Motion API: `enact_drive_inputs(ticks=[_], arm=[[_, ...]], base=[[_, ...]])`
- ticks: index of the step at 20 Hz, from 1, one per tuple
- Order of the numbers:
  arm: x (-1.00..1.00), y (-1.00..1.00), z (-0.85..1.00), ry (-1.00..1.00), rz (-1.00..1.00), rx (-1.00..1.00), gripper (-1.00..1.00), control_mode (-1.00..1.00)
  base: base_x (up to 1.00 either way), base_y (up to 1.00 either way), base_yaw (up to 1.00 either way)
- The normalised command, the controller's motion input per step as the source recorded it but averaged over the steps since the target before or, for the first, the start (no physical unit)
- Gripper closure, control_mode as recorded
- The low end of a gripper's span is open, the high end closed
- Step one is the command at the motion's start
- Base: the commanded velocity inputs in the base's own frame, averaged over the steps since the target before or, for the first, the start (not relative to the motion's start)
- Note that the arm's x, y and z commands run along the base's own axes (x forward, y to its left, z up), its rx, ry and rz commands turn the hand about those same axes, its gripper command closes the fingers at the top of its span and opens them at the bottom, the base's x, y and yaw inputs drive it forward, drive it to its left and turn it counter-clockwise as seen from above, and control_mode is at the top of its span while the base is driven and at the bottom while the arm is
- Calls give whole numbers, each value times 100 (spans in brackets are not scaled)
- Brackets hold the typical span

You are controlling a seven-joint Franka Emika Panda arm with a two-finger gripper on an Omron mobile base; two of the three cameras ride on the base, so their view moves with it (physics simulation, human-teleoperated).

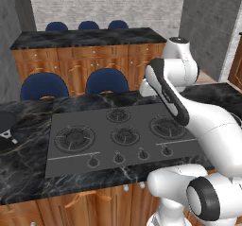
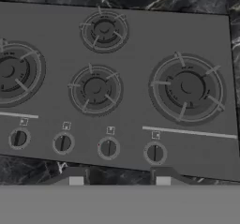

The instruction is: Place both pans onto different burners. Then place the tomato and the steak on different pans.

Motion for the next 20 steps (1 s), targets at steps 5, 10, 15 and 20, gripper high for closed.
enact_drive_inputs(ticks=[5, 10, 15, 20], arm=[[-18, -8, 0, 0, 0, 0, -100, -100], [-40, -38, 0, 0, 0, 0, -100, -100], [-28, -45, 0, 0, 0, -4, -100, -100], [-8, -42, -6, 0, -5, -9, -100, -100]], base=[[0, 0, 0], [0, 0, 0], [0, 0, 0], [0, 0, 0]])
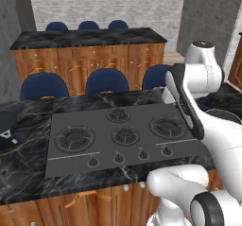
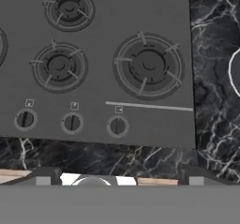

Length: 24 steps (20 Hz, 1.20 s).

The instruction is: Place both pans onto different burners. Then place the tomato and the steak on different pans.

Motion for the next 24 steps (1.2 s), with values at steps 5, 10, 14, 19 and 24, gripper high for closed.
enact_drive_inputs(ticks=[5, 10, 14, 19, 24], arm=[[-5, -54, -9, 0, -13, -2, -100, -100], [-8, -50, -15, 0, -18, -5, -100, -100], [-5, -49, -19, 0, -18, -8, -100, -100], [-5, -65, -30, 0, -15, 0, -100, -100], [0, -67, -27, 0, -14, 3, -100, -100]], base=[[0, 0, 0], [0, 0, 0], [0, 0, 0], [0, 0, 0], [0, 0, 0]])
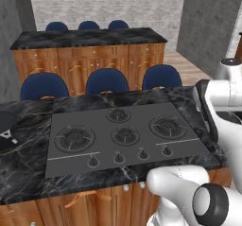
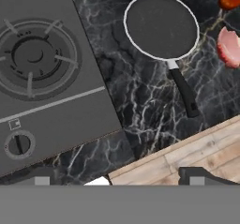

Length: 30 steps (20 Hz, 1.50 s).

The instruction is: Place both pans onto different burners. Then place the tomato and the steak on different pans.

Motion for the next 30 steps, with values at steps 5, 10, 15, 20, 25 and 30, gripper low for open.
enact_drive_inputs(ticks=[5, 10, 15, 20, 25, 30], arm=[[0, -66, -13, 0, -5, 0, -100, -100], [0, -56, -18, 0, 0, 0, -100, -100], [0, -51, -21, 0, 0, 0, -100, -100], [0, -37, -31, 0, 0, 4, -100, -100], [2, -29, -28, 1, 0, 10, -100, -100], [11, -32, -22, 3, 0, 4, -100, -100]], base=[[0, 0, 0], [0, 0, 0], [0, 0, 0], [0, 0, 0], [0, 0, 0], [0, 0, 0]])
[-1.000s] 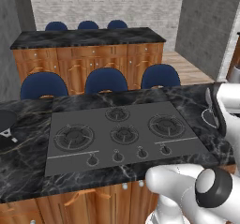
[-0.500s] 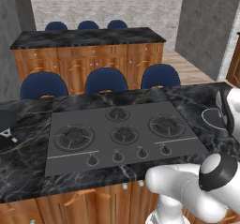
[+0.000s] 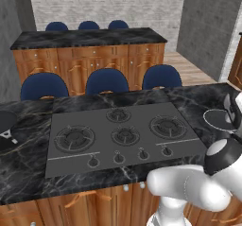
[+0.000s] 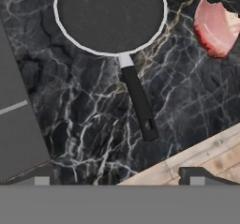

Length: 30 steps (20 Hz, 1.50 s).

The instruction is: Place both pans onto different burners. Then place the tomato and the steak on different pans.

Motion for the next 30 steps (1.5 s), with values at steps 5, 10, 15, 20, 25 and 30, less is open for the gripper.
enact_drive_inputs(ticks=[5, 10, 15, 20, 25, 30], arm=[[19, -23, -39, 1, 1, 0, -100, -100], [25, -21, -42, 0, 0, 0, -100, -100], [19, -16, -41, 1, 0, 0, -100, -100], [11, -21, -36, 1, 0, 1, -100, -100], [16, -26, -24, 2, 1, 1, -100, -100], [18, -13, -20, 3, 0, 2, -100, -100]], base=[[0, 0, 0], [0, 0, 0], [0, 0, 0], [0, 0, 0], [0, 0, 0], [0, 0, 0]])
